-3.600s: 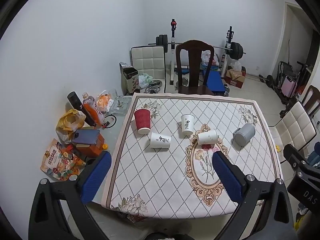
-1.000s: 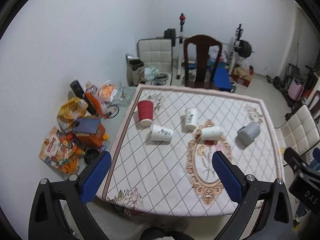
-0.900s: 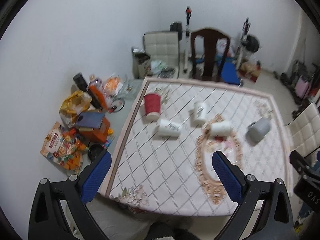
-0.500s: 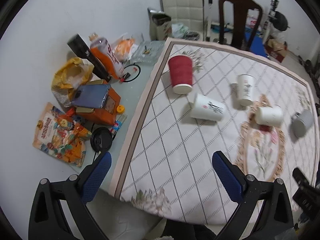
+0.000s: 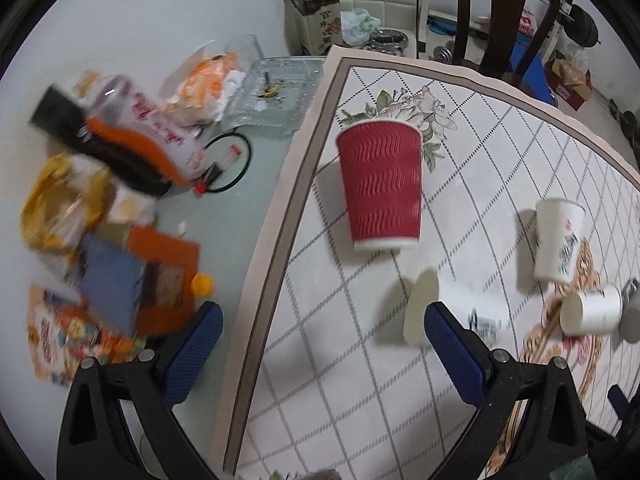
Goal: Flip cup upright
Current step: 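Reach the left gripper to the red ribbed cup and close on it, then lift the red cup with the left gripper and carry it toward the right gripper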
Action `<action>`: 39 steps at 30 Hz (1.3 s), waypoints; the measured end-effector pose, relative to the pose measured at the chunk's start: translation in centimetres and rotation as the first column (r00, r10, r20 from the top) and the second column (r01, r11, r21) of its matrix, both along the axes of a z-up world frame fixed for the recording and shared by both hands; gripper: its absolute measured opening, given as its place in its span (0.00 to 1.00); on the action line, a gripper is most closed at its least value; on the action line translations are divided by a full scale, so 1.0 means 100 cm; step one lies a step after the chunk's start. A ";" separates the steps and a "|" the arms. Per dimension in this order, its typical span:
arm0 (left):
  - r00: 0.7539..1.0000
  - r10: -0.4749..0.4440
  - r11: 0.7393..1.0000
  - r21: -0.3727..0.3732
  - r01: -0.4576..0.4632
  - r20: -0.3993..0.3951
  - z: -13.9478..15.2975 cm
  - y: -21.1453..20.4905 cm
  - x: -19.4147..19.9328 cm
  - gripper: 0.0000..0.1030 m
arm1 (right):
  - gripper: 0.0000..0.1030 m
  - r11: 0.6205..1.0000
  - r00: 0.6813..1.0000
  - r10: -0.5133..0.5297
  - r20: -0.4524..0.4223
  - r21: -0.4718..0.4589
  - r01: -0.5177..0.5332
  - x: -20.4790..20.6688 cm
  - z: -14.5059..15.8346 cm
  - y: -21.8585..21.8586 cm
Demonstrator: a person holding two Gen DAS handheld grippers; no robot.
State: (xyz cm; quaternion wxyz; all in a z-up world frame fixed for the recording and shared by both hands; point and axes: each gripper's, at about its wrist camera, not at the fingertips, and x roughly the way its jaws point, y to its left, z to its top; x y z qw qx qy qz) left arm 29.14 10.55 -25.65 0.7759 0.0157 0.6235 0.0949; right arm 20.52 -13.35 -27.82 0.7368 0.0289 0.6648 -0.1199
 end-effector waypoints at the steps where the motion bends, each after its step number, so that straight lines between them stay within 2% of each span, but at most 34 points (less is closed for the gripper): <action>1: 1.000 -0.006 1.000 -0.004 0.006 -0.007 -0.005 0.000 0.010 1.00 | 1.00 1.000 1.000 -0.006 -0.006 -0.001 0.006 0.006 -0.004 0.000; 9: 0.996 -0.064 0.993 -0.099 0.058 -0.061 -0.045 -0.004 0.071 0.99 | 1.00 0.999 0.998 -0.052 -0.039 -0.010 0.052 0.038 -0.026 -0.002; 15: 0.990 -0.096 0.984 -0.159 0.078 -0.107 -0.077 -0.009 0.099 0.99 | 1.00 0.996 0.995 -0.089 -0.053 -0.016 0.088 0.047 -0.036 -0.007; 18: 0.984 -0.123 0.982 -0.158 0.103 -0.127 -0.091 -0.012 0.107 0.88 | 1.00 0.995 0.993 -0.101 -0.057 -0.021 0.100 0.048 -0.038 -0.009; 20: 0.982 -0.133 0.981 -0.157 0.111 -0.137 -0.098 -0.013 0.109 0.74 | 1.00 0.994 0.993 -0.105 -0.059 -0.027 0.103 0.049 -0.038 -0.010; 22: 0.981 -0.136 0.984 -0.135 0.118 -0.135 -0.102 -0.011 0.110 0.72 | 1.00 0.994 0.993 -0.109 -0.055 -0.037 0.107 0.048 -0.035 -0.011; 29: 0.985 -0.149 0.985 -0.100 0.141 -0.085 -0.087 -0.004 0.108 0.71 | 1.00 0.991 0.992 -0.119 -0.036 -0.065 0.117 0.044 -0.021 -0.017; 39: 0.984 -0.181 0.977 -0.118 0.179 -0.003 -0.013 0.004 0.075 0.71 | 1.00 0.989 0.991 -0.135 0.004 -0.066 0.135 0.027 0.005 -0.027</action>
